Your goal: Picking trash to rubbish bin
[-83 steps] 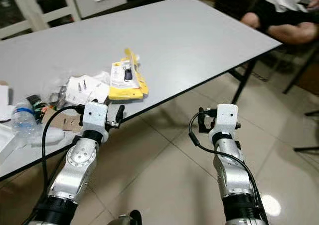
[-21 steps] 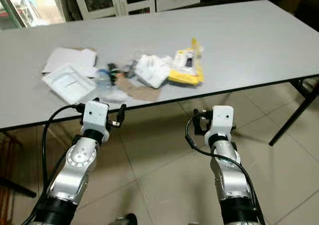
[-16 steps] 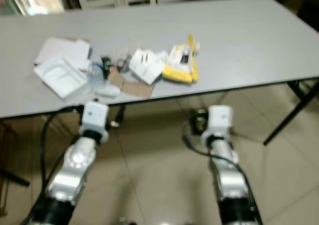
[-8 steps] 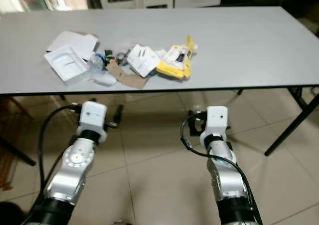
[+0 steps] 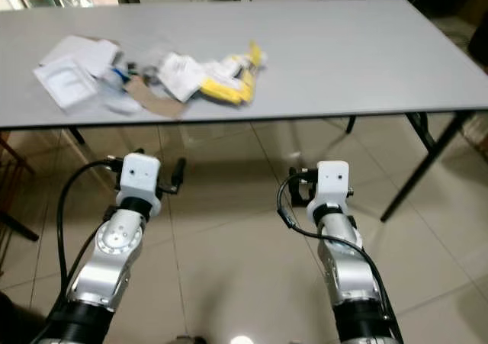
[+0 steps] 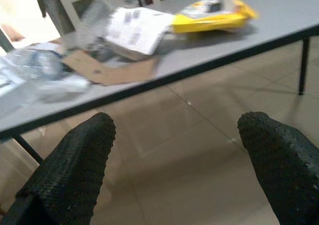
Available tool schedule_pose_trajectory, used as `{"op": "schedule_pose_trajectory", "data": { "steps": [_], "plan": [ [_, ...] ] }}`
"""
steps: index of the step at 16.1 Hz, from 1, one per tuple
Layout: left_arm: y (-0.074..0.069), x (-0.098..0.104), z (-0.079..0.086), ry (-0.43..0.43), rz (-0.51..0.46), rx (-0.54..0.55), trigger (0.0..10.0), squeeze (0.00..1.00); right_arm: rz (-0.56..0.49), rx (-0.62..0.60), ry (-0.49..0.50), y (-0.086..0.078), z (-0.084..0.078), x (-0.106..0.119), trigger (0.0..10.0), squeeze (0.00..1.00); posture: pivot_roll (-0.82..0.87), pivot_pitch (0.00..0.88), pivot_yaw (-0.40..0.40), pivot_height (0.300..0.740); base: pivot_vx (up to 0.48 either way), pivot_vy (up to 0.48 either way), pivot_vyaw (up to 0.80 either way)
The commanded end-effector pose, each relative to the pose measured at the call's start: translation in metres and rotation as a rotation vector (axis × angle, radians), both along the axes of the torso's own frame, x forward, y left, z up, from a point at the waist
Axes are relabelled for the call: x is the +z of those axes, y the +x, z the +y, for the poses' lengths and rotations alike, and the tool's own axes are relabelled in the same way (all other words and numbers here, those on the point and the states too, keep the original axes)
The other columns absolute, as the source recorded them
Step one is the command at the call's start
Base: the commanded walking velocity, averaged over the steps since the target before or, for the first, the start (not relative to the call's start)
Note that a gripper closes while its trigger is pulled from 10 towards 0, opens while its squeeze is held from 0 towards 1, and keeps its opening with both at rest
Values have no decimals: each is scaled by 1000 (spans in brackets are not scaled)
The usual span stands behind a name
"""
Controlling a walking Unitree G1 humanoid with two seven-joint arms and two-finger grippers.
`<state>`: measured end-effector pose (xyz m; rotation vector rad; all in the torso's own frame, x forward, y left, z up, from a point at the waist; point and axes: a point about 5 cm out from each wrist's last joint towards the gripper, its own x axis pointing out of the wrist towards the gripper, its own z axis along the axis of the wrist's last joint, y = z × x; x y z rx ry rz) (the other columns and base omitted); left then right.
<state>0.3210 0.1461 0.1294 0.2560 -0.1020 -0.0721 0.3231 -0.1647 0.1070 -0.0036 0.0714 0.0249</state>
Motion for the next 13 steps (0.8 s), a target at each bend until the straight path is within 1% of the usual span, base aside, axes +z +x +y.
{"op": "schedule_pose_trajectory", "data": {
  "steps": [1,13],
  "plan": [
    [-1,-2,-4,6,8,-9,10000,0,11,-16,4,-1,-5,-1,10000,0,-18,172,23,740,0,0,0],
    [0,-1,-2,-33,17,3,10000,0,23,-8,9,-1,-3,-3,10000,0,-18,173,26,740,0,0,0]
  ]
}}
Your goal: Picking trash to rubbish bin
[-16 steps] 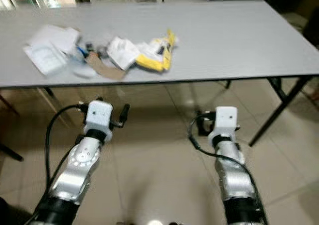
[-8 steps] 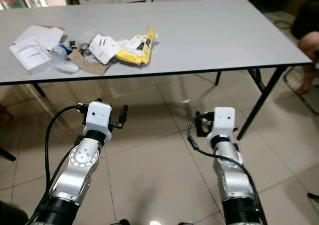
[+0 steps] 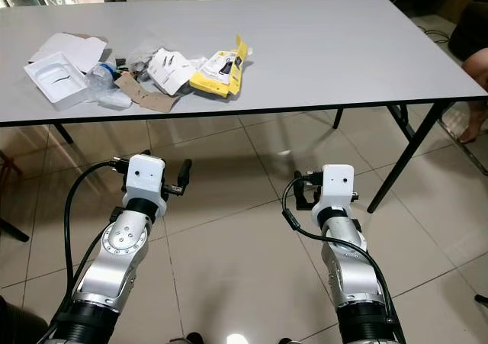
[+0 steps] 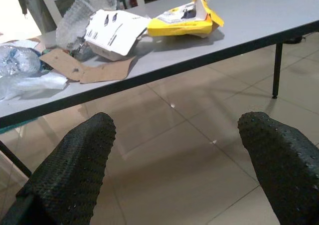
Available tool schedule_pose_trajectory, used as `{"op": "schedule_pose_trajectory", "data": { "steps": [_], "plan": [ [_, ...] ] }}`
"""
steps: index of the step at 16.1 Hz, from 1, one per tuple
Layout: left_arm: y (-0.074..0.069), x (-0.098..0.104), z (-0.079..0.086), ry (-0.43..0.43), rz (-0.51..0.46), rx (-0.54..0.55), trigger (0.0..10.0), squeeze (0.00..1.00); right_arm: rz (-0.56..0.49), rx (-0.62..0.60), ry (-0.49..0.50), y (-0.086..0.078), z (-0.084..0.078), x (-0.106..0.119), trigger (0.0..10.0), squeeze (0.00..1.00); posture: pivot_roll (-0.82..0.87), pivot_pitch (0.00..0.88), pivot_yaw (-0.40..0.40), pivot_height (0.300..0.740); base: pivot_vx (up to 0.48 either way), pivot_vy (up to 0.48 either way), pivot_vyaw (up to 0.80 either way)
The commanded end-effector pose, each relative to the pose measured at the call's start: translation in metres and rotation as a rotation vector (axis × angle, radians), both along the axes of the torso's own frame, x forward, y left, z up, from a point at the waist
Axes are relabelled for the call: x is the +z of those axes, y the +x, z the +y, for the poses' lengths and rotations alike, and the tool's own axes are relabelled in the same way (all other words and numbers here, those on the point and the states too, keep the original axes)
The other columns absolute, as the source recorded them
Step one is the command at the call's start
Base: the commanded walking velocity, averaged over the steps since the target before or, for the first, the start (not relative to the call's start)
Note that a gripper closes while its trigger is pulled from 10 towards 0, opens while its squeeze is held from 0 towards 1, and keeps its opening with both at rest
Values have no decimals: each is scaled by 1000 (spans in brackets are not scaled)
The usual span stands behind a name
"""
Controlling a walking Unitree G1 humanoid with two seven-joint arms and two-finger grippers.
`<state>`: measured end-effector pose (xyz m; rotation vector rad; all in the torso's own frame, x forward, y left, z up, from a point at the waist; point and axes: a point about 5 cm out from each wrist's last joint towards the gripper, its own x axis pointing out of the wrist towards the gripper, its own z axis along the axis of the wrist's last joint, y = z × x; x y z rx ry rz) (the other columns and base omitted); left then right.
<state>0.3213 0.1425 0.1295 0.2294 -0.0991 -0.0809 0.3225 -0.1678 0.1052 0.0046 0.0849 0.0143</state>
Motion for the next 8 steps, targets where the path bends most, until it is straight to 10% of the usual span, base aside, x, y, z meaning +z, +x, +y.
{"op": "schedule_pose_trajectory", "data": {
  "steps": [1,8],
  "plan": [
    [0,-1,3,-7,11,15,10000,0,10,4,2,-1,0,-1,10000,0,-19,171,26,740,0,0,0],
    [1,-1,3,-1,9,22,10000,0,9,12,3,0,1,-1,10000,0,-18,165,27,740,314,0,0]
  ]
}}
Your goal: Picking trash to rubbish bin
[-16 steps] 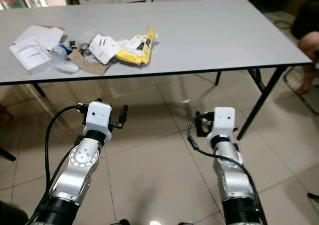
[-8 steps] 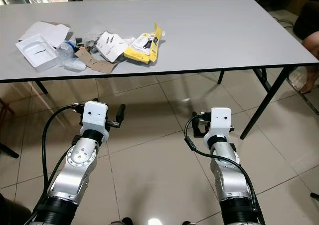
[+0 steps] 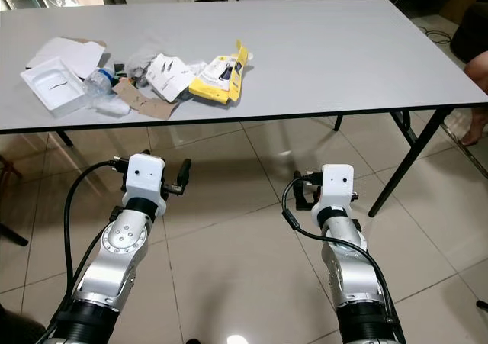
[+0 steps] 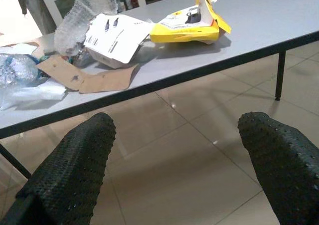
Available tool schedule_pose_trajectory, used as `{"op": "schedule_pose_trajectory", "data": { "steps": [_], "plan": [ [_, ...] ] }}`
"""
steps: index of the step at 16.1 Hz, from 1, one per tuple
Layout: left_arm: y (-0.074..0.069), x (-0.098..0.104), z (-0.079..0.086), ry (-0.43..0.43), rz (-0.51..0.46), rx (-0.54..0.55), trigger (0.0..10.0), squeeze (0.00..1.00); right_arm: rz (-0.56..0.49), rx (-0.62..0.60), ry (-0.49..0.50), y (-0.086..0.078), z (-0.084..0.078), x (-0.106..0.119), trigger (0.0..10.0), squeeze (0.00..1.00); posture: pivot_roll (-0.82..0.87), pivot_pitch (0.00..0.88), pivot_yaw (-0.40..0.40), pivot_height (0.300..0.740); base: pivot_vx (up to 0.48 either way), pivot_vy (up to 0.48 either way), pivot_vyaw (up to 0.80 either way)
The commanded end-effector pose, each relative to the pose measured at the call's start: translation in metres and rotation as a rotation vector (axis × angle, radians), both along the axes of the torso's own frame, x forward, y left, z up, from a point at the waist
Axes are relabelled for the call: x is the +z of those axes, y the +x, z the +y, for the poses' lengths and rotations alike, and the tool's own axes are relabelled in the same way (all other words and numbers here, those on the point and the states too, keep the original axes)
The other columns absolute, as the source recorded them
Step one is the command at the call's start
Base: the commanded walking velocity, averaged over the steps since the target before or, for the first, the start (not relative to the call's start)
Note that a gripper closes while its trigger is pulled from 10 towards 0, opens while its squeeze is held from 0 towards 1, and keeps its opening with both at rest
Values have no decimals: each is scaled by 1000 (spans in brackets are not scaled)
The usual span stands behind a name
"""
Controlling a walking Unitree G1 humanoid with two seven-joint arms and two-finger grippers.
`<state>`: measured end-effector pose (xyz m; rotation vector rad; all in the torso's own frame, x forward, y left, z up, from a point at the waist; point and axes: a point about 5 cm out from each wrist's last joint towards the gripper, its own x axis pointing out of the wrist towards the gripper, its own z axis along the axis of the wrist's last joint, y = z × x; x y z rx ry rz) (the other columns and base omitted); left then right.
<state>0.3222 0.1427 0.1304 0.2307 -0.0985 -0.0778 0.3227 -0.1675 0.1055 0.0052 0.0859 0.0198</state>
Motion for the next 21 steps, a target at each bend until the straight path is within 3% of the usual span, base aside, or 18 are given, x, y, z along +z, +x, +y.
{"op": "schedule_pose_trajectory", "data": {
  "steps": [1,21],
  "plan": [
    [0,-1,3,-1,8,19,10000,0,7,8,3,-1,1,-1,10000,0,-18,165,27,740,405,0,0],
    [0,-1,1,4,5,11,10000,0,10,13,7,-1,2,-2,10000,0,-21,166,25,740,443,0,0]
  ]
}}
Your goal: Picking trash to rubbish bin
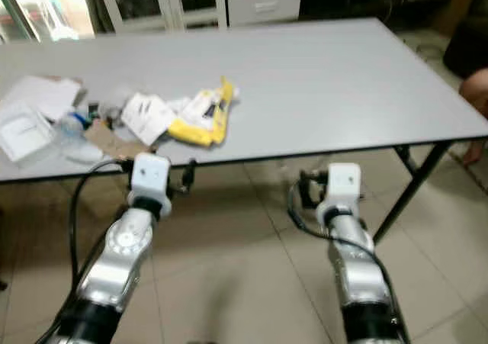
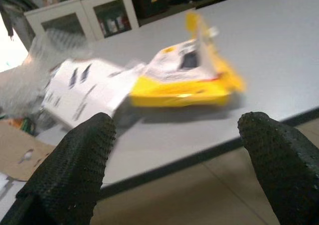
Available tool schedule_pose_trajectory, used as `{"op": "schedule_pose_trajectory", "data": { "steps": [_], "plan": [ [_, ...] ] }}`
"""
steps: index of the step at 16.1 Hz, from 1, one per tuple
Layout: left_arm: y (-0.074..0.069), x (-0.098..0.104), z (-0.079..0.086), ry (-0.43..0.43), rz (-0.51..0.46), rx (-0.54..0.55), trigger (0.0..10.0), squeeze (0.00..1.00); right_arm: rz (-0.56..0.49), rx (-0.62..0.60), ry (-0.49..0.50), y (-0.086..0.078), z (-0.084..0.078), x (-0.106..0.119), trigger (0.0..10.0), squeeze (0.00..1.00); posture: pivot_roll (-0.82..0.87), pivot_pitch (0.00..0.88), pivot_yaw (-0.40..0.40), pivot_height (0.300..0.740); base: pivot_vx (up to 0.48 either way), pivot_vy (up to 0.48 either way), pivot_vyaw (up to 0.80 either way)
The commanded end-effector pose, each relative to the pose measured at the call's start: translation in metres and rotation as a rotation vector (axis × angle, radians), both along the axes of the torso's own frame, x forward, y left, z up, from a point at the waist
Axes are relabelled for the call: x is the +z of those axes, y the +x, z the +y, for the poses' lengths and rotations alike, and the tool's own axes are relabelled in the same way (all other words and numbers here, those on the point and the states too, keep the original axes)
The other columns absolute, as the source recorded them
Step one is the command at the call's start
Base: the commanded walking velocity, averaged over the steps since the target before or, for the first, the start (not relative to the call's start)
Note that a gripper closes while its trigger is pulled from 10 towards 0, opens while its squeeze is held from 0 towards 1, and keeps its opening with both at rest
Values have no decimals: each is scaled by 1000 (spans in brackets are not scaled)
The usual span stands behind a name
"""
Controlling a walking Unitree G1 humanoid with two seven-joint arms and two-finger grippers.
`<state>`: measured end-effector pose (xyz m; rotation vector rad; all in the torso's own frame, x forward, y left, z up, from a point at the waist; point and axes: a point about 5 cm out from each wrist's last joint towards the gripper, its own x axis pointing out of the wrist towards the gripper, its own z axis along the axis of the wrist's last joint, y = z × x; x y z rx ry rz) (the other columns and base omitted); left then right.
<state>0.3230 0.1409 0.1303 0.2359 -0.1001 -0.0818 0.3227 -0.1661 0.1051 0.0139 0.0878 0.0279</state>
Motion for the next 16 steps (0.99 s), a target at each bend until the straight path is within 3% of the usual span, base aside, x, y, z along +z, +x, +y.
{"op": "schedule_pose_trajectory", "data": {
  "steps": [1,5,10,13,14,16],
  "plan": [
    [0,-1,3,-1,6,17,10000,0,9,5,-2,-1,1,-1,10000,0,-20,166,25,740,442,0,0],
    [0,-1,4,1,0,25,10000,0,8,8,0,-1,1,-1,10000,0,-21,168,24,740,399,0,0],
    [-1,3,2,-17,-20,15,10000,0,4,9,3,-1,1,-1,10000,0,-21,169,25,740,0,0,0],
    [-3,21,-6,-41,-70,-19,10000,0,2,11,4,-1,0,0,10000,0,-21,169,23,740,0,0,0],
    [-8,31,-12,-154,-71,-36,10000,0,1,9,5,-2,0,0,10000,0,-21,173,26,740,0,0,0],
    [-11,34,-9,-556,7,24,10000,0,-2,7,9,-2,-1,0,10000,0,-20,172,25,740,0,0,0]
  ]
}}
